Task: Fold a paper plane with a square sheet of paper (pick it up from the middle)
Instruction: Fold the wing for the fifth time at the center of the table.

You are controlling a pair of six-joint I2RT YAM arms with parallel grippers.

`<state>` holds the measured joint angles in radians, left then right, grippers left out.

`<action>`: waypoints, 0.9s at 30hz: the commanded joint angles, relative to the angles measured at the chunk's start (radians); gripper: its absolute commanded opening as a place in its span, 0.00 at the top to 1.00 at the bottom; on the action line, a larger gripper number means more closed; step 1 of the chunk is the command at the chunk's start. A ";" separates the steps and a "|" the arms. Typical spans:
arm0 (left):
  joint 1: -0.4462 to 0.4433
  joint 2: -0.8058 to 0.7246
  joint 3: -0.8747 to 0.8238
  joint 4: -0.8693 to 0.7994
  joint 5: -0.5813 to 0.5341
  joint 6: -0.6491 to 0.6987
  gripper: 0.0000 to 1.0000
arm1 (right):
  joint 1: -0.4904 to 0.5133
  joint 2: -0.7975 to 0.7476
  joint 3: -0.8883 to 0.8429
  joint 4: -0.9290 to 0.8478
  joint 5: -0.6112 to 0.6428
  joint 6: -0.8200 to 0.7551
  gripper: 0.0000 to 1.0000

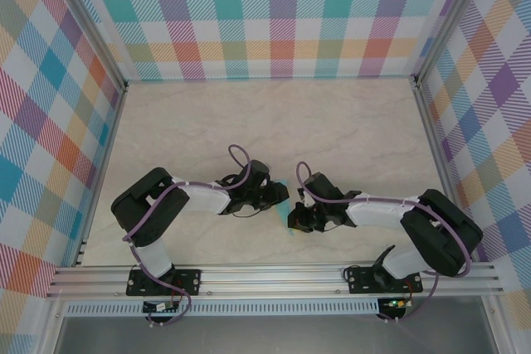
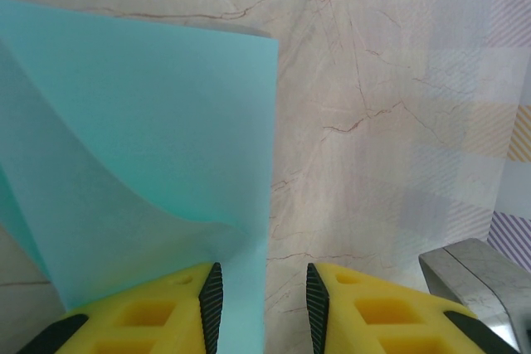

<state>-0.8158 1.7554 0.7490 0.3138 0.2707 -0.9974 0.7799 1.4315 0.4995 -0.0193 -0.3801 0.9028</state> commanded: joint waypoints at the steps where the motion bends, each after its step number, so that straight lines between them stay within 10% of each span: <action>1: 0.000 0.022 0.004 -0.049 0.001 0.014 0.65 | 0.007 0.027 -0.009 -0.001 -0.023 -0.009 0.94; 27: 0.000 0.028 0.008 -0.064 -0.005 0.013 0.66 | 0.007 0.019 -0.088 -0.071 0.031 0.005 0.94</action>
<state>-0.8162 1.7569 0.7498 0.3122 0.2733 -0.9977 0.7788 1.3952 0.4355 -0.0158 -0.3832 0.9230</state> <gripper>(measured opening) 0.344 0.067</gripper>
